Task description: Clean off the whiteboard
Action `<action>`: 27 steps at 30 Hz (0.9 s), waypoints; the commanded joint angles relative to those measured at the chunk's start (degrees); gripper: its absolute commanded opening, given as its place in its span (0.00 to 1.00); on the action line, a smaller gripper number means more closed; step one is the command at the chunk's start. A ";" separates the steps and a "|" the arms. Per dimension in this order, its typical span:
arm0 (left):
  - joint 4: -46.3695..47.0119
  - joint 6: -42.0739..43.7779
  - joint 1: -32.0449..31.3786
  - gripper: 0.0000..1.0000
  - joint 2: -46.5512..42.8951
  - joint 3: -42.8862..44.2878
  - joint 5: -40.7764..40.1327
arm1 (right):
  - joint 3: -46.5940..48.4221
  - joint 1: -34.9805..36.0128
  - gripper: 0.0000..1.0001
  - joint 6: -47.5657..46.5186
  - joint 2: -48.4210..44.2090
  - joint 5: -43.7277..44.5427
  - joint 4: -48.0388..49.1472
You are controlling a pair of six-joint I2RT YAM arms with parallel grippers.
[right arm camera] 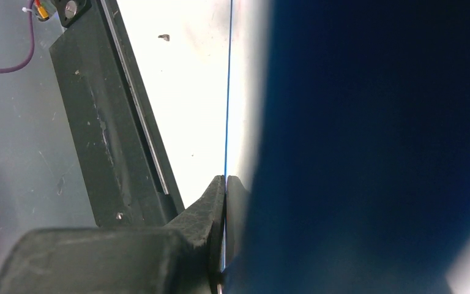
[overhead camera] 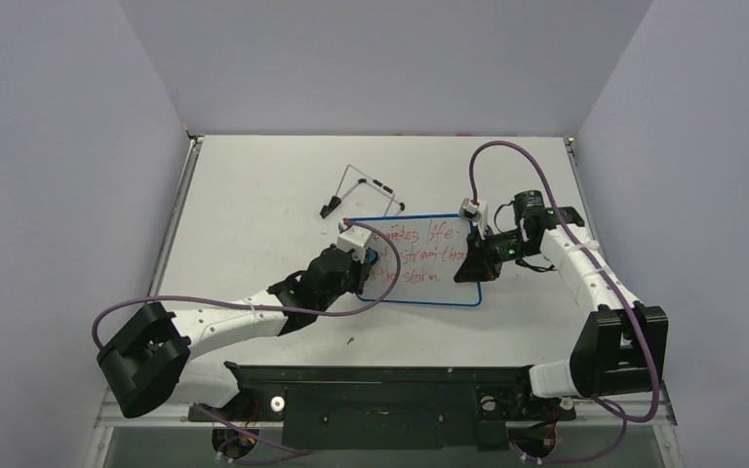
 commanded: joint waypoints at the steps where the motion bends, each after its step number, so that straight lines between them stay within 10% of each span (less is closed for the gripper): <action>1: 3.76 -1.07 -0.26 0.00 -0.78 1.21 0.64 | 1.48 0.98 0.00 -3.04 -0.73 -2.07 -1.45; 27: 8.07 -2.83 3.57 0.00 -4.78 -2.36 6.64 | 1.63 0.98 0.00 -3.43 -0.68 -2.15 -1.83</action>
